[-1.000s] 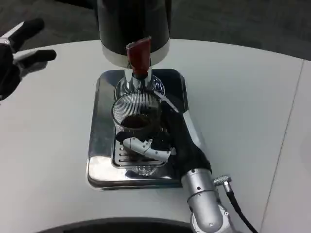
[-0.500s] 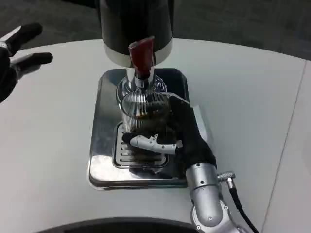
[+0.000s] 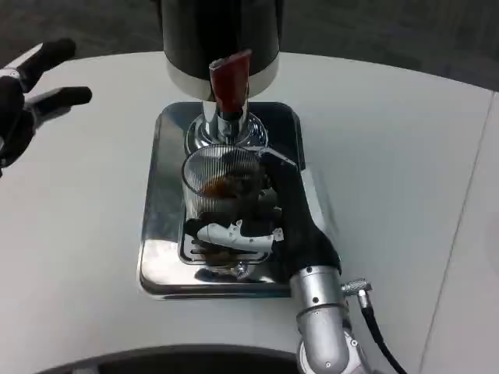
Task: Grasp the cup under the faucet to collect the drink, then remove the cup.
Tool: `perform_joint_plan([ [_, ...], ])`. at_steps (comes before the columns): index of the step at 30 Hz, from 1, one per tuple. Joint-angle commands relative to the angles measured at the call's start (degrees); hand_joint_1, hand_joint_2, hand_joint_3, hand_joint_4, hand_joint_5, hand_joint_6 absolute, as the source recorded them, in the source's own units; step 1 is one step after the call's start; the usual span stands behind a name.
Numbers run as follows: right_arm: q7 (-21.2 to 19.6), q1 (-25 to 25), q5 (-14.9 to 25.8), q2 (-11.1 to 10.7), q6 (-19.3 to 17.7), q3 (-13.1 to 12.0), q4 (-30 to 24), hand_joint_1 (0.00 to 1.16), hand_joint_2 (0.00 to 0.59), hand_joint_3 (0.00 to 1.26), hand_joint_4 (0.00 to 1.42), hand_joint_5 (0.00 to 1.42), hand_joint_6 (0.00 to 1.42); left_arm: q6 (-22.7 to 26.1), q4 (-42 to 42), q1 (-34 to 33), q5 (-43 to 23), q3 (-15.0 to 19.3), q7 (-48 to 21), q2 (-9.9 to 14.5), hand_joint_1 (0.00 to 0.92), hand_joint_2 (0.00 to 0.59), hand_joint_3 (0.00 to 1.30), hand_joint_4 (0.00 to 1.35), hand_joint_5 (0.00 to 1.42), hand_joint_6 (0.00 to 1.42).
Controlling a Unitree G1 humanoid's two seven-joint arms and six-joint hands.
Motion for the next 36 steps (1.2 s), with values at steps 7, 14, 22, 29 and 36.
perform_joint_plan([
  [7, 0.2, 6.7, -2.6, 2.2, 1.5, 2.0, -9.6, 1.08, 0.091, 0.75, 0.95, 0.95, 1.17, 0.7, -1.3, 1.4, 0.2, 0.1, 0.3, -0.2, 0.0, 0.188, 0.14, 0.03, 0.18, 0.11],
  [14, 1.2, 8.8, -5.1, 2.1, 3.0, 2.5, -15.4, 1.08, 0.09, 0.75, 0.95, 0.96, 1.18, -0.3, -2.0, 2.1, 1.7, 0.4, 1.0, -0.2, 0.0, 0.188, 0.12, 0.0, 0.15, 0.08],
  [22, 3.9, 12.5, -6.6, 1.9, 5.8, 3.5, -21.7, 1.08, 0.09, 0.75, 0.95, 0.95, 1.19, -5.7, -0.9, 6.1, 10.2, 1.3, 1.5, 0.7, 0.0, 0.182, 0.02, 0.0, 0.07, 0.02],
  [29, 6.0, 15.9, -8.3, 1.2, 8.6, 4.9, -27.1, 1.08, 0.091, 0.75, 0.95, 0.95, 1.2, -10.1, 1.6, 11.0, 19.7, 1.2, 3.9, 1.2, 0.0, 0.154, 0.0, 0.0, 0.0, 0.0],
  [36, 7.0, 18.4, -10.4, -0.1, 9.7, 6.1, -31.6, 1.09, 0.092, 0.75, 0.95, 0.95, 1.2, -11.6, -2.0, 14.6, 35.4, -0.5, 7.6, 3.7, 0.0, 0.119, 0.0, 0.0, 0.0, 0.0],
])
